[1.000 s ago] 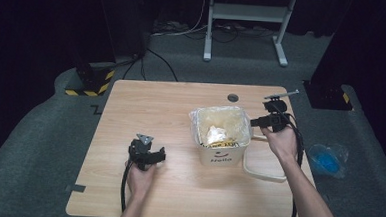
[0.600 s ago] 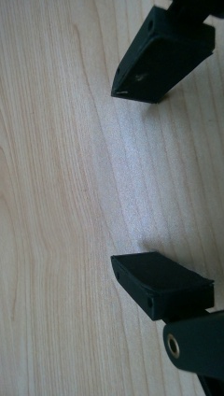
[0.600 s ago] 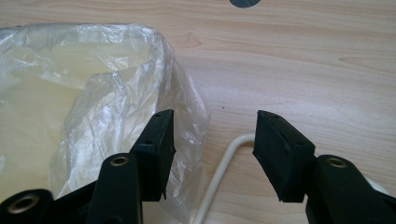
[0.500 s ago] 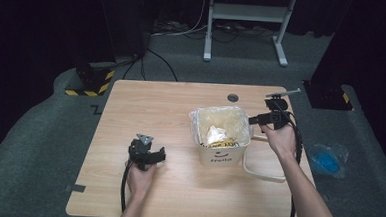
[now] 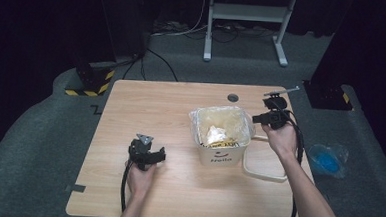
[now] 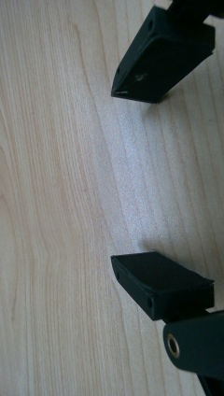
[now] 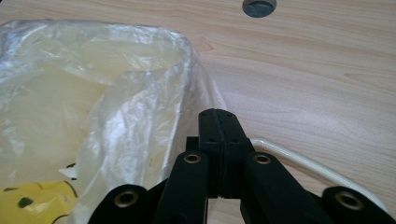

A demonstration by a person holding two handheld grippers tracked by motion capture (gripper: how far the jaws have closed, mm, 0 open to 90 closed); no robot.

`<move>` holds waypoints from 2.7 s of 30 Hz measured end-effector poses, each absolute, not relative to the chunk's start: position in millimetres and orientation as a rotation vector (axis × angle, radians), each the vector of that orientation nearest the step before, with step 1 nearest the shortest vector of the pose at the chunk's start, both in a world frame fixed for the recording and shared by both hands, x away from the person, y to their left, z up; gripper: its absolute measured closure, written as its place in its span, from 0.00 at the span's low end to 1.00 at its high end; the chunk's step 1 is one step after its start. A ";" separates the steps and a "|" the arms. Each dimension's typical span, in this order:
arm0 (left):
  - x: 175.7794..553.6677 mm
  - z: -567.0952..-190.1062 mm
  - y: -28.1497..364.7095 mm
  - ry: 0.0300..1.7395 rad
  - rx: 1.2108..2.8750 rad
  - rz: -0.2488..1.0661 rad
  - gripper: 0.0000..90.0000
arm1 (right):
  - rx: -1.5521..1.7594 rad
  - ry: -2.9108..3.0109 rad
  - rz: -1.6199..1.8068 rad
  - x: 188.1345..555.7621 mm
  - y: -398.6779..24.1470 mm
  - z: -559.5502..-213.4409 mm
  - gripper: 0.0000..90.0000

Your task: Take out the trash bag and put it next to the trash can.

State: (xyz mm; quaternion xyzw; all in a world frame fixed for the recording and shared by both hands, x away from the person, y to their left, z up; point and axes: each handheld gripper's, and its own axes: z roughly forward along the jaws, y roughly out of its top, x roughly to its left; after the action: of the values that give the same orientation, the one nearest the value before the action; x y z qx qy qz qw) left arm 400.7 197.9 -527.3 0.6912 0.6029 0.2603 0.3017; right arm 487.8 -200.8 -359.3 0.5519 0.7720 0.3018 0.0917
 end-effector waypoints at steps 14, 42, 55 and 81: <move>400.7 -527.3 197.9 1.599 1.834 0.691 0.18 | 1.607 2.359 0.947 481.6 -181.8 -339.5 0.62; 400.7 -527.3 197.8 1.599 1.833 0.691 0.18 | 1.537 2.505 0.815 483.3 -137.4 -347.1 0.45; 400.7 -527.3 197.9 1.599 1.835 0.692 0.18 | 1.512 2.540 0.800 483.9 -117.7 -351.6 0.40; 400.7 -527.2 198.1 1.599 1.838 0.693 0.18 | 1.498 2.557 0.782 485.5 -95.8 -351.7 0.37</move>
State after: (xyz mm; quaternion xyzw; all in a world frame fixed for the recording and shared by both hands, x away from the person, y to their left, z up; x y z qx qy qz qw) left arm 400.7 198.1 -527.2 0.6923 0.6022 0.2610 0.2999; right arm 485.5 -95.8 -351.7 0.4884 0.8337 0.2549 0.0384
